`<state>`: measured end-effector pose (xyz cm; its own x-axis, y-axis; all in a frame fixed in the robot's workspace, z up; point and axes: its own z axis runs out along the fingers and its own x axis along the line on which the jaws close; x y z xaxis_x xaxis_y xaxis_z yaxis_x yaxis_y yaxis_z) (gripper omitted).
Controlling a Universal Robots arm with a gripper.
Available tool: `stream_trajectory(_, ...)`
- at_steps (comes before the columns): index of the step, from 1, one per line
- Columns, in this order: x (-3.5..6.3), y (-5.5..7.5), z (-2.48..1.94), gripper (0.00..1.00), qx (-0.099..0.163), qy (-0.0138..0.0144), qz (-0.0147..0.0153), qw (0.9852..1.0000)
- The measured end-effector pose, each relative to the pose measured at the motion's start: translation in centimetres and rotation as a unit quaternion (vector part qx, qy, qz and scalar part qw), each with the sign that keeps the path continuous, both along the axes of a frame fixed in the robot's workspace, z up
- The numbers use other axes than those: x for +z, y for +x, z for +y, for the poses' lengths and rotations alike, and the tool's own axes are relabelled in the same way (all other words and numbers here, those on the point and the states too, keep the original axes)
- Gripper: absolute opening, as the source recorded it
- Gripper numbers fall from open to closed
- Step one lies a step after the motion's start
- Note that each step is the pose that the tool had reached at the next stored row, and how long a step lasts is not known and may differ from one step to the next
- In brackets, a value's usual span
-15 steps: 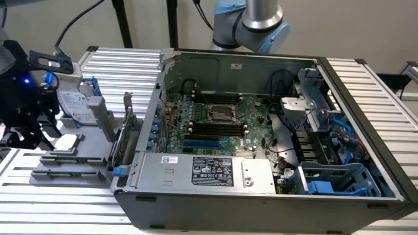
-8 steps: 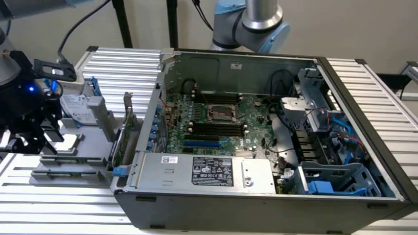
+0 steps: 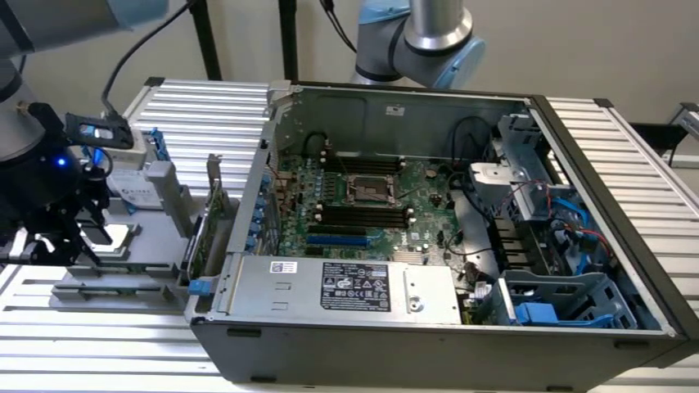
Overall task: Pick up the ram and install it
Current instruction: 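Pick up the ram and move it above insertion slot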
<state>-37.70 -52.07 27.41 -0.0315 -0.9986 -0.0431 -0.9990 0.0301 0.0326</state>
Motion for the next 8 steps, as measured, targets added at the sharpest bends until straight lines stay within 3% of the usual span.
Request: stream_trajectory(8,-1.45,0.0,-0.02,0.36,0.0,0.0,0.0,1.0)
